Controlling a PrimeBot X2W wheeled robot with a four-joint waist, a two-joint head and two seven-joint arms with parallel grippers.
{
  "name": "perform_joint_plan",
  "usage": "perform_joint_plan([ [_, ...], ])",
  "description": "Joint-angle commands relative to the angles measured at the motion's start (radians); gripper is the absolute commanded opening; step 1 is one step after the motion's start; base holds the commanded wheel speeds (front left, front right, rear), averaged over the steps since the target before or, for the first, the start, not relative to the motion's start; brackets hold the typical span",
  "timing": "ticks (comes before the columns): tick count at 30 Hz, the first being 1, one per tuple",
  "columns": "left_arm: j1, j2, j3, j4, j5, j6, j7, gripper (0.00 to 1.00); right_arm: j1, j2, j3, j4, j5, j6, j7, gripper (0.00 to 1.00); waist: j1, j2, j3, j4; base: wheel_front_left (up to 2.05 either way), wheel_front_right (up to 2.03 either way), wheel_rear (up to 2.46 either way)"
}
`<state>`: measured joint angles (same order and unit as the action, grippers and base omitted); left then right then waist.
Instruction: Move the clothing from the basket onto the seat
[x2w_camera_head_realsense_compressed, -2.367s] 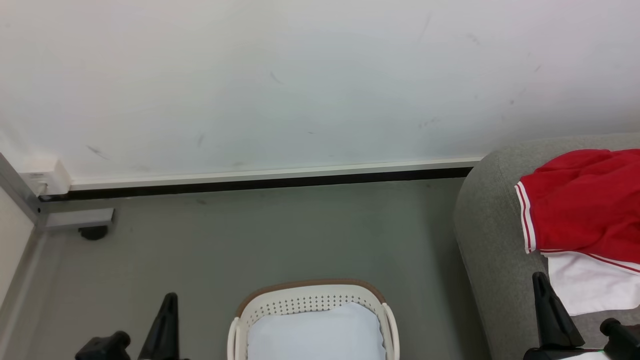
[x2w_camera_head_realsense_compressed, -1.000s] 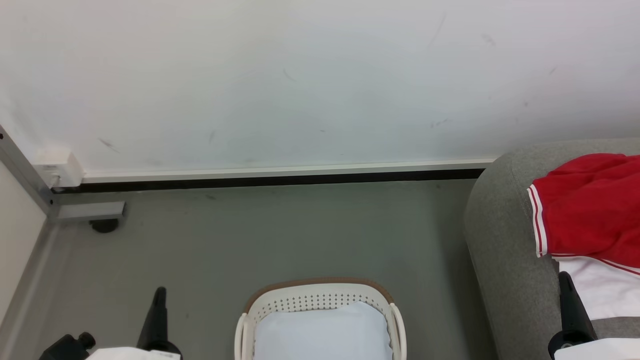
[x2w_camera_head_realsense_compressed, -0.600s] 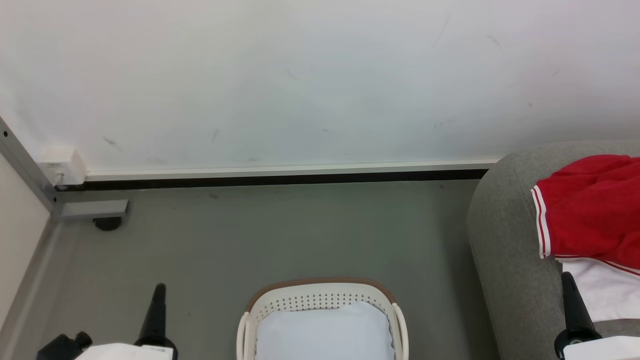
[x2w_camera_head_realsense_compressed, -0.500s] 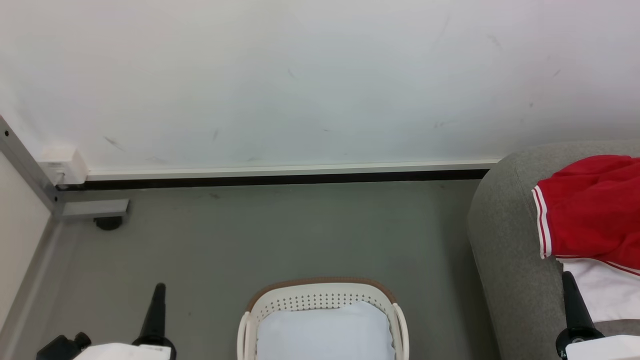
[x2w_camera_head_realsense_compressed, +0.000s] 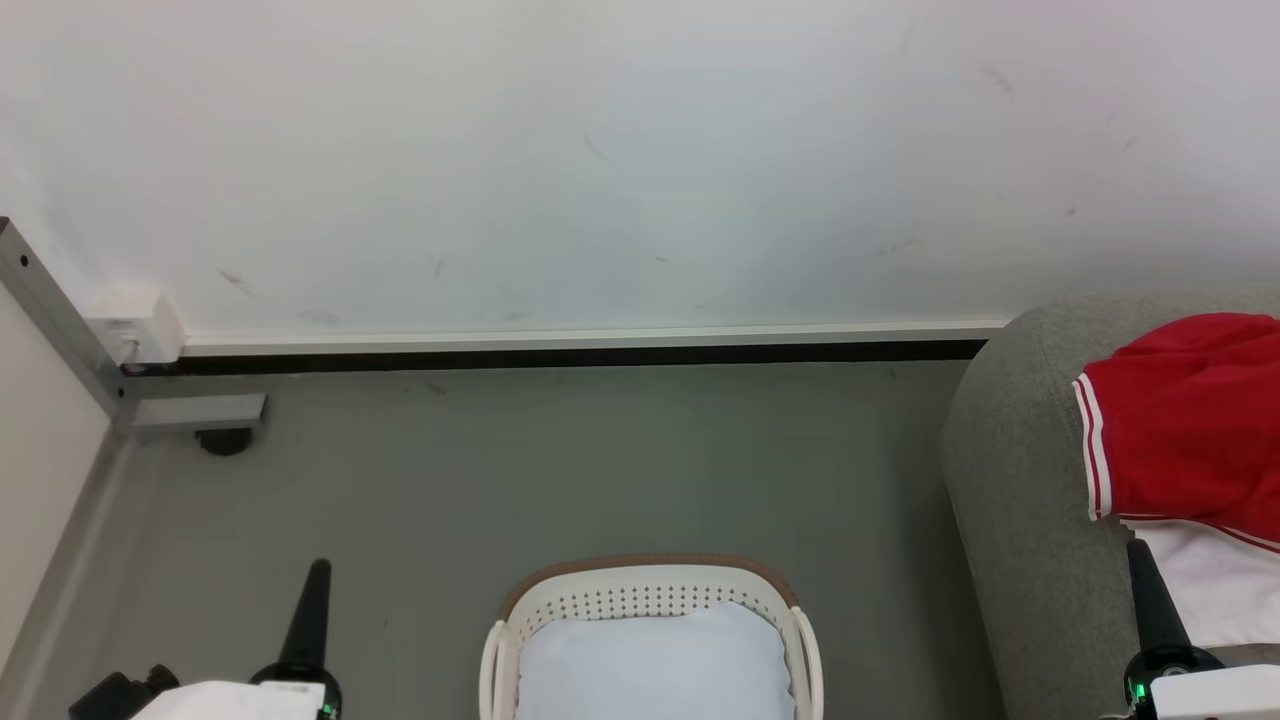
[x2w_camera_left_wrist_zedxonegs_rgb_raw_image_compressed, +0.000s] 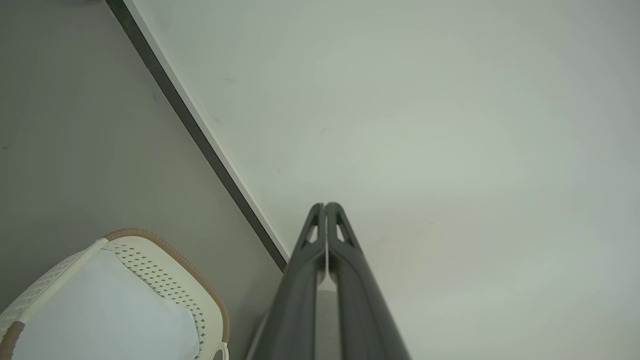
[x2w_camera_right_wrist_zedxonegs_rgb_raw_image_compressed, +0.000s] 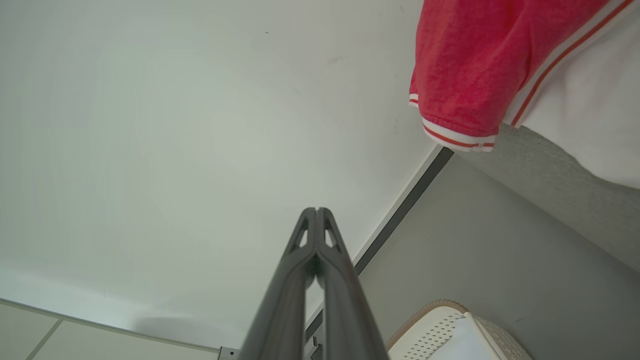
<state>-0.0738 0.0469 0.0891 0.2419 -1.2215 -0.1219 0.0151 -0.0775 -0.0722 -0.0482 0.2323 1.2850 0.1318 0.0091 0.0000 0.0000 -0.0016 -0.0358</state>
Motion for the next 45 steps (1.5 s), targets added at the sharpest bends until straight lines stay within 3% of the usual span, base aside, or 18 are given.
perform_joint_plan([
  [1, -0.017, 0.006, 0.005, -0.005, -0.024, -0.004, 0.004, 0.00, -0.019, -0.003, -0.008, -0.003, 0.018, -0.001, 0.003, 0.00, 0.0000, 0.0000, 0.000, 0.001, 0.00, 0.00, 0.00],
  [45, -0.038, 0.006, 0.026, 0.004, -0.368, -0.011, 0.096, 0.00, -0.034, 0.017, -0.059, 0.012, 0.316, -0.002, 0.097, 0.00, 0.0000, 0.0000, 0.004, 0.033, 0.00, 0.00, 0.00],
])
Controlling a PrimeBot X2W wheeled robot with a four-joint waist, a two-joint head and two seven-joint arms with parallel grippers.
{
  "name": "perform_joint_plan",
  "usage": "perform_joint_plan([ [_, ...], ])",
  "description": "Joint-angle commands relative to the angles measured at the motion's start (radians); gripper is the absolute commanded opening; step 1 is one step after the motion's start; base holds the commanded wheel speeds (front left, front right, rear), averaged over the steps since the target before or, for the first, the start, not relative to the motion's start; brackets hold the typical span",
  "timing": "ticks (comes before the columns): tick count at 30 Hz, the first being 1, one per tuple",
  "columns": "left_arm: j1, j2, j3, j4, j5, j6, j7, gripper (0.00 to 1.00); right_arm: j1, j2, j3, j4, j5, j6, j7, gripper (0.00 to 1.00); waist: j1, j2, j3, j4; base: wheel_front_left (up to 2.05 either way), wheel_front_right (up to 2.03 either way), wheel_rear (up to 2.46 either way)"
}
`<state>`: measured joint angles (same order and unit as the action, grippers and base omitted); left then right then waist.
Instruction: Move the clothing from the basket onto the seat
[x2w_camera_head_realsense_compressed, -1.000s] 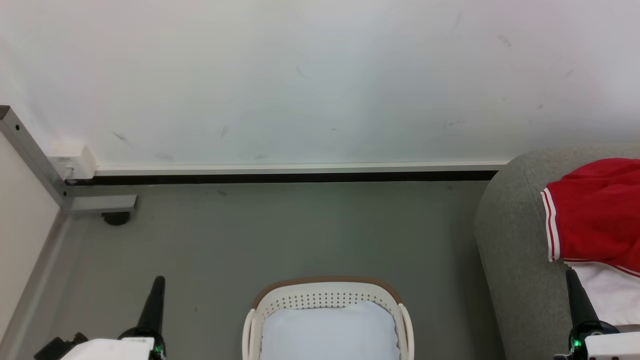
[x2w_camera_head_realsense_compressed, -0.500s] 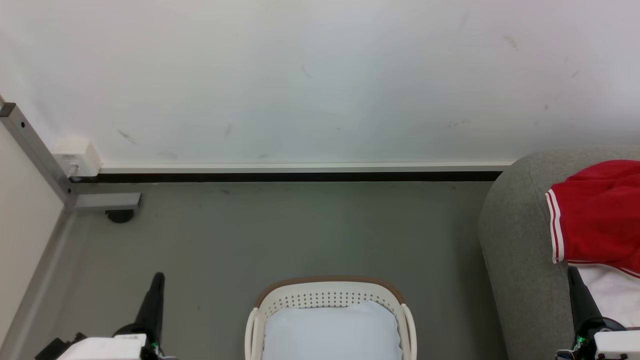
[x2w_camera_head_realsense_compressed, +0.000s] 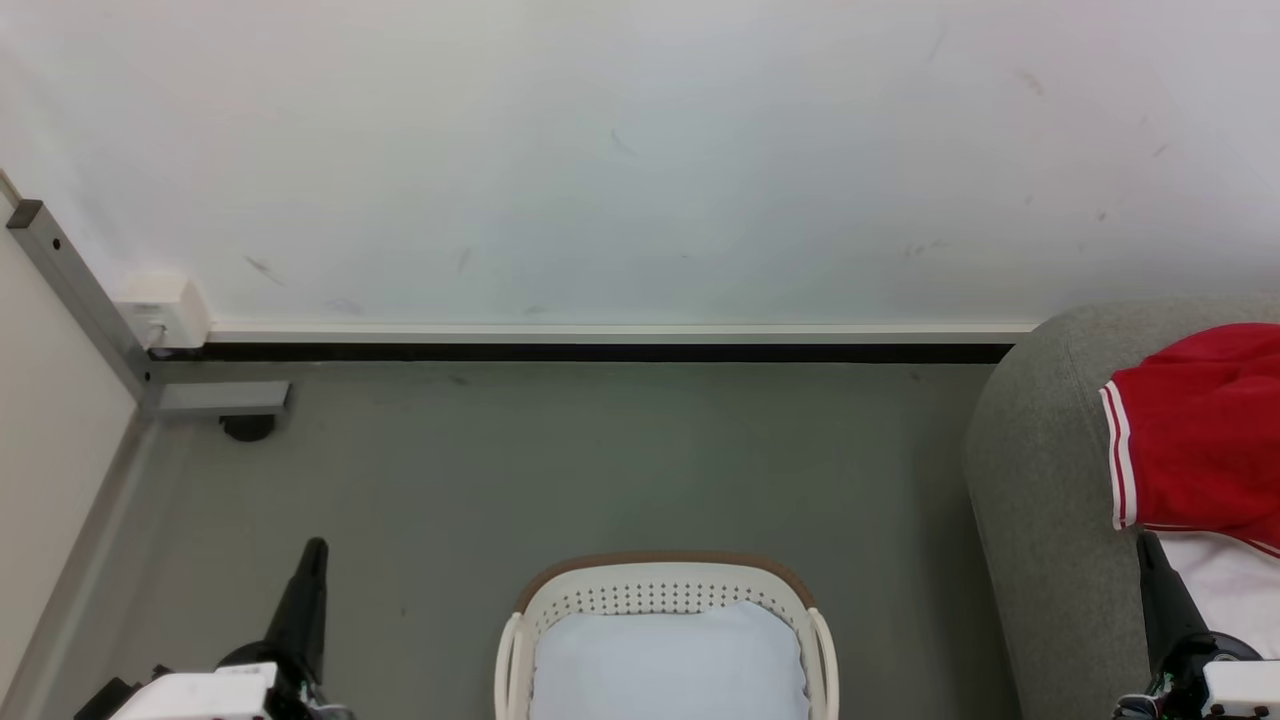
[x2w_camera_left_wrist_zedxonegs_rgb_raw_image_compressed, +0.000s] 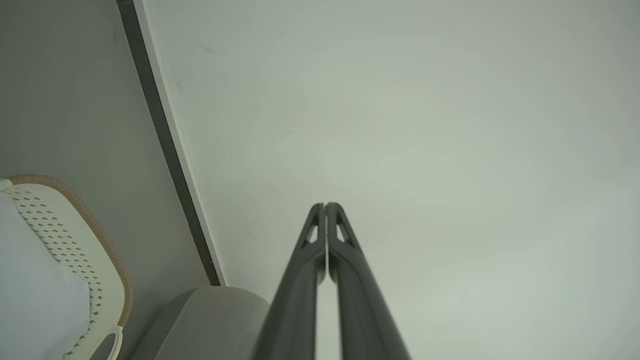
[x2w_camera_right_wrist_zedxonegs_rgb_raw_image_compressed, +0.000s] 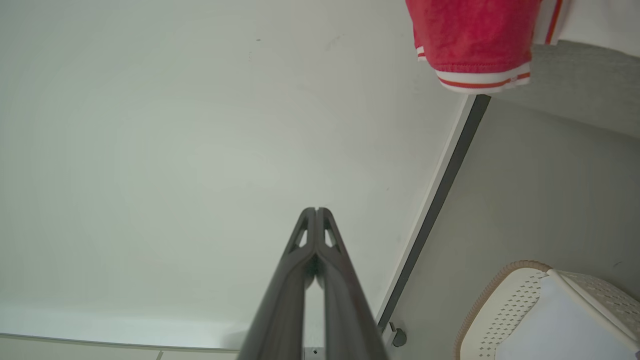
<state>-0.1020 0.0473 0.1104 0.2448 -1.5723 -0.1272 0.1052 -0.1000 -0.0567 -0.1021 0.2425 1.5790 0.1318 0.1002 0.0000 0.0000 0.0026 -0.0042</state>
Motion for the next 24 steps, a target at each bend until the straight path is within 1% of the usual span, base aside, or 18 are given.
perform_joint_plan([
  [1, -0.010, 0.005, 0.005, 0.001, -0.024, -0.006, 0.008, 0.00, -0.012, 0.002, -0.006, 0.002, 0.026, -0.002, 0.006, 0.00, 0.0000, 0.0000, 0.000, 0.002, 0.00, 0.00, 0.00],
  [4, -0.012, 0.005, 0.006, 0.002, -0.048, -0.006, 0.013, 0.00, -0.013, 0.003, -0.010, 0.004, 0.042, -0.002, 0.014, 0.00, 0.0000, 0.0000, 0.001, 0.004, 0.00, 0.00, 0.00],
  [24, -0.011, 0.005, 0.006, 0.002, -0.046, -0.006, 0.013, 0.00, -0.013, 0.004, -0.011, 0.004, 0.037, -0.002, 0.013, 0.00, 0.0000, 0.0000, 0.001, 0.004, 0.00, 0.00, 0.00],
])
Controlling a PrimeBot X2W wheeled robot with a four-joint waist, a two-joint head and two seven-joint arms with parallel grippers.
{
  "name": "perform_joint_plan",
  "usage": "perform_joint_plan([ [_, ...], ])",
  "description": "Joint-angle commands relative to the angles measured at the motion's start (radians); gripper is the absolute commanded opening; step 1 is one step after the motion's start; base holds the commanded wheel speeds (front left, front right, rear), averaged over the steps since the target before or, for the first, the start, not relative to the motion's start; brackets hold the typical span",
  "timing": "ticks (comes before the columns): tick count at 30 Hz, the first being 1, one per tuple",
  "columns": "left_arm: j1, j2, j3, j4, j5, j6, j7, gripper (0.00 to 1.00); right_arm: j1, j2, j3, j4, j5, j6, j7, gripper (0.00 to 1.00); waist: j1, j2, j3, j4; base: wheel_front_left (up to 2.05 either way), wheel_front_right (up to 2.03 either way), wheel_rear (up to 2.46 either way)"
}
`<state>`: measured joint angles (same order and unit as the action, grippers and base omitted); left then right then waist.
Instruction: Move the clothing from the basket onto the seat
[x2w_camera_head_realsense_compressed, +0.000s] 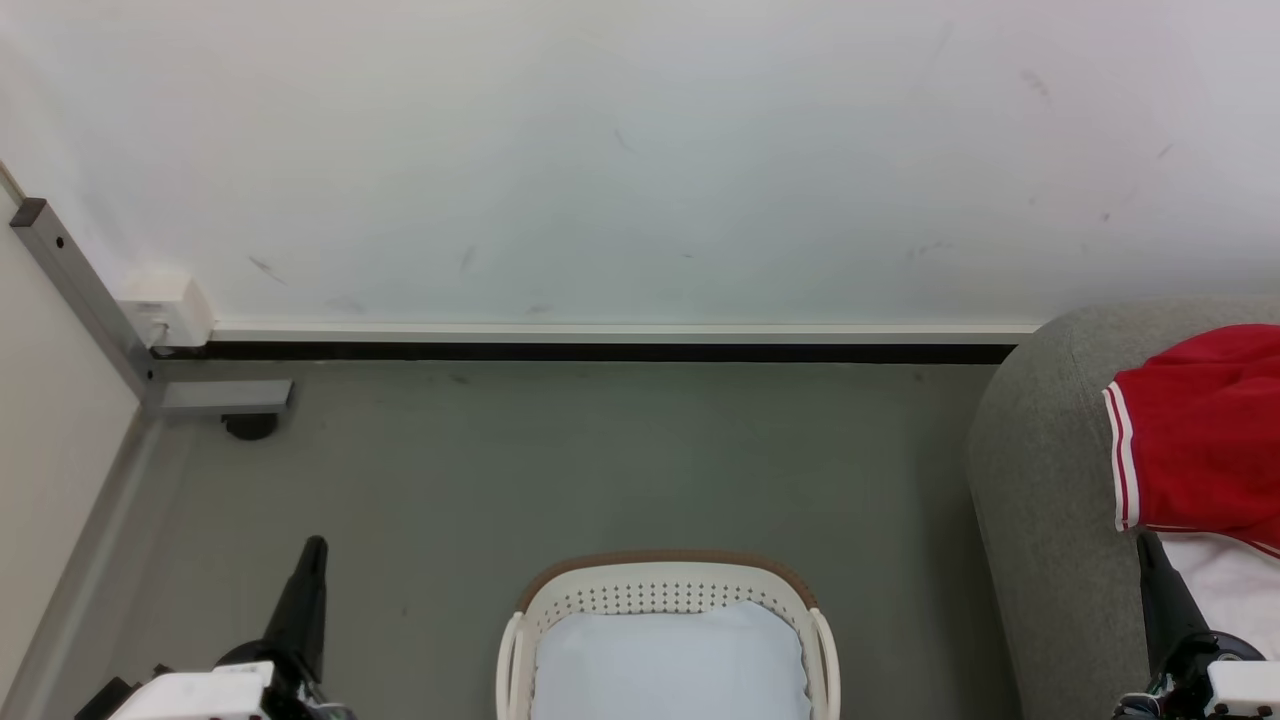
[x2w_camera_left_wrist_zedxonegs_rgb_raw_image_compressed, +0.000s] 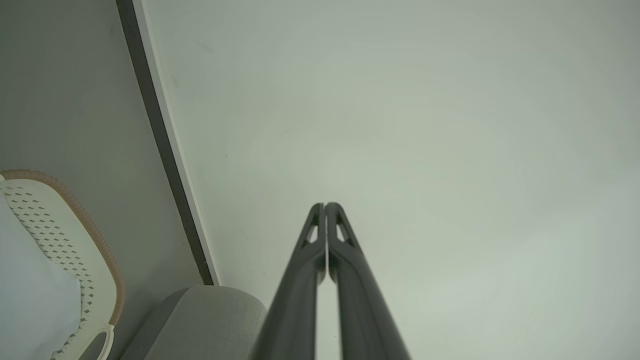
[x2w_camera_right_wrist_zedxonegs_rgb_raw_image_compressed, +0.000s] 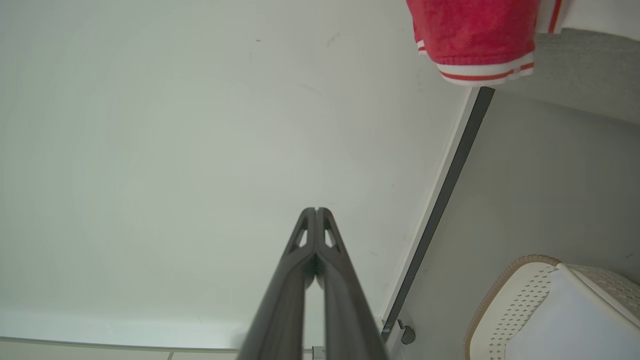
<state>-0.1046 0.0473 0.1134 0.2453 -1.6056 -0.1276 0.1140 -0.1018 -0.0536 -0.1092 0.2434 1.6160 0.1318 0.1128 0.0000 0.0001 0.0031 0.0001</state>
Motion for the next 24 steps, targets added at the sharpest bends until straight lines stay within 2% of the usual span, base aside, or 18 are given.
perform_joint_plan([
  [1, -0.009, 0.005, 0.003, 0.001, -0.013, -0.006, 0.004, 0.00, -0.012, 0.001, -0.004, 0.003, 0.000, -0.002, 0.000, 0.00, 0.0000, -0.0001, 0.000, 0.000, 0.00, 0.00, 0.00],
  [24, -0.009, 0.005, 0.003, 0.001, -0.013, -0.006, 0.004, 0.00, -0.012, 0.002, -0.006, 0.003, -0.002, -0.002, 0.002, 0.00, 0.0000, -0.0001, 0.000, 0.000, 0.00, 0.00, 0.00],
])
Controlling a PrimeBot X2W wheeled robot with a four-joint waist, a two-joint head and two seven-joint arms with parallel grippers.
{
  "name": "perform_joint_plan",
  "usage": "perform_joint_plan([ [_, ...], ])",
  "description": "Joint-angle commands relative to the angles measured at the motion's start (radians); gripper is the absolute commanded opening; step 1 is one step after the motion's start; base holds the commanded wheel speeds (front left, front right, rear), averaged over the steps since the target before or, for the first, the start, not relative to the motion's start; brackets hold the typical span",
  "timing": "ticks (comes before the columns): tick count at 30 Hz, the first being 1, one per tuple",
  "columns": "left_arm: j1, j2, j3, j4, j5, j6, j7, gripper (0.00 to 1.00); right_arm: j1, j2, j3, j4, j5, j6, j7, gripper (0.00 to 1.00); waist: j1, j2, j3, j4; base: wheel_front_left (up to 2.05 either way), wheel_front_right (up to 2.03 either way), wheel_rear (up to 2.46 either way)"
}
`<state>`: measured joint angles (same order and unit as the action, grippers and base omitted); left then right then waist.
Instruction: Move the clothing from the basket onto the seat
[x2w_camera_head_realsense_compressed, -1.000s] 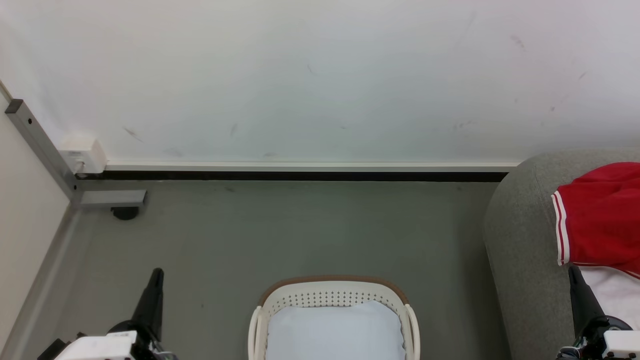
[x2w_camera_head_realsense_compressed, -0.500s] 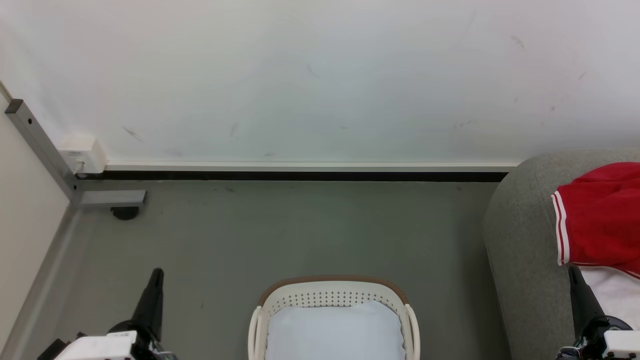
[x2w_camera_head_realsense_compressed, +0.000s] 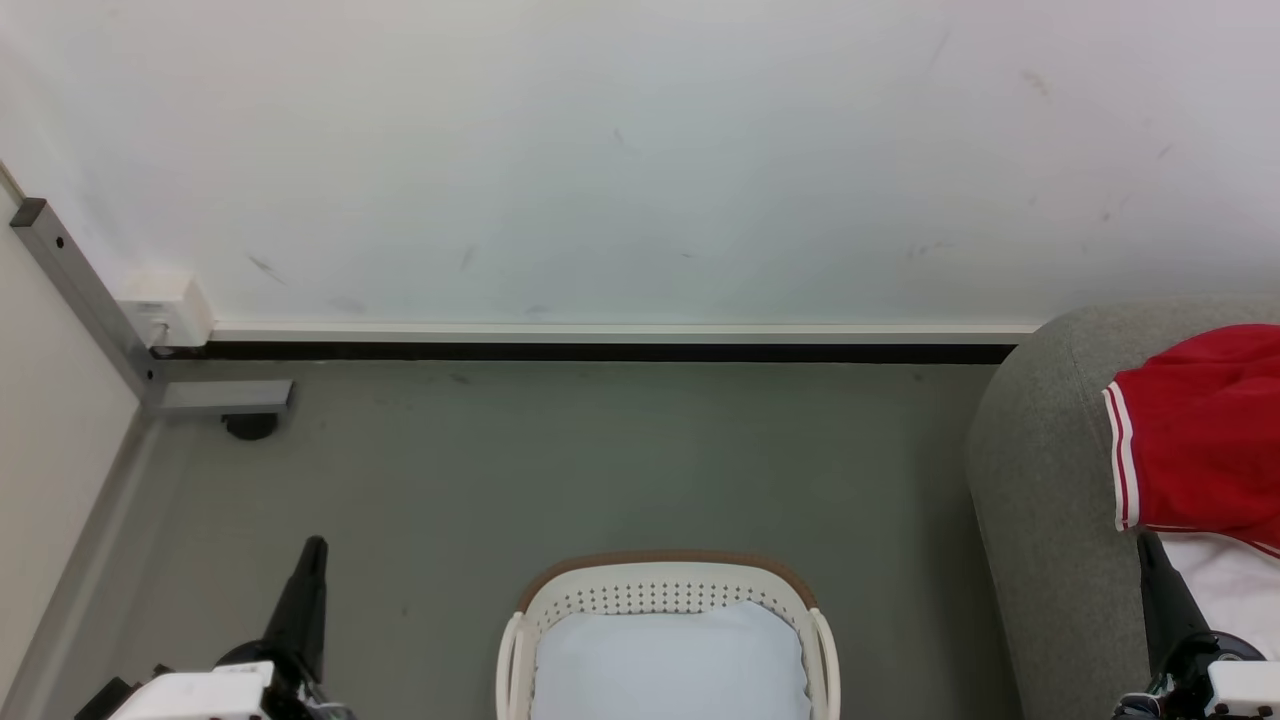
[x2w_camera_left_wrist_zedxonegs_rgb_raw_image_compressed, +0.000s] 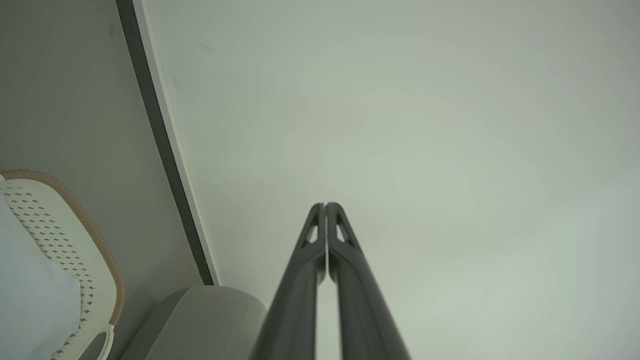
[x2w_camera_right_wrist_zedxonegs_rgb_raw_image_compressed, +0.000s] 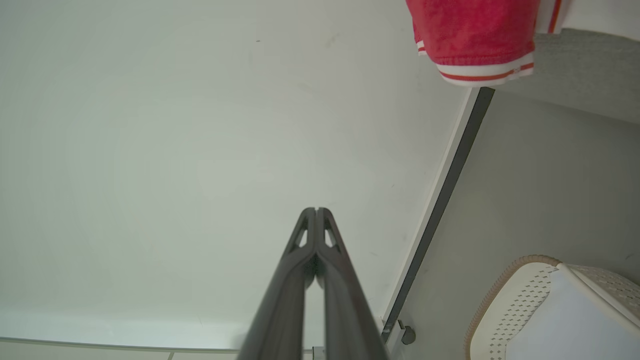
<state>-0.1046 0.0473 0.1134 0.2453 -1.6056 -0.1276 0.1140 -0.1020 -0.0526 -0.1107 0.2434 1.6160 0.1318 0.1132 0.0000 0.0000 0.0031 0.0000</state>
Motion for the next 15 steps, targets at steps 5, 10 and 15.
perform_joint_plan([
  [5, -0.008, 0.005, 0.003, 0.001, -0.013, -0.006, 0.004, 0.00, -0.012, 0.001, -0.004, 0.003, -0.003, -0.002, 0.002, 0.00, 0.0000, 0.0000, 0.000, 0.000, 0.00, 0.00, 0.00],
  [10, -0.008, 0.005, 0.003, 0.001, -0.013, -0.006, 0.004, 0.00, -0.012, 0.001, -0.005, 0.003, -0.003, -0.002, 0.002, 0.00, 0.0000, 0.0000, 0.000, 0.000, 0.00, 0.00, 0.00],
  [15, -0.008, 0.005, 0.003, 0.001, -0.013, -0.006, 0.004, 0.00, -0.012, 0.002, -0.005, 0.003, -0.003, -0.002, 0.002, 0.00, 0.0000, 0.0000, 0.000, 0.000, 0.00, 0.00, 0.00],
])
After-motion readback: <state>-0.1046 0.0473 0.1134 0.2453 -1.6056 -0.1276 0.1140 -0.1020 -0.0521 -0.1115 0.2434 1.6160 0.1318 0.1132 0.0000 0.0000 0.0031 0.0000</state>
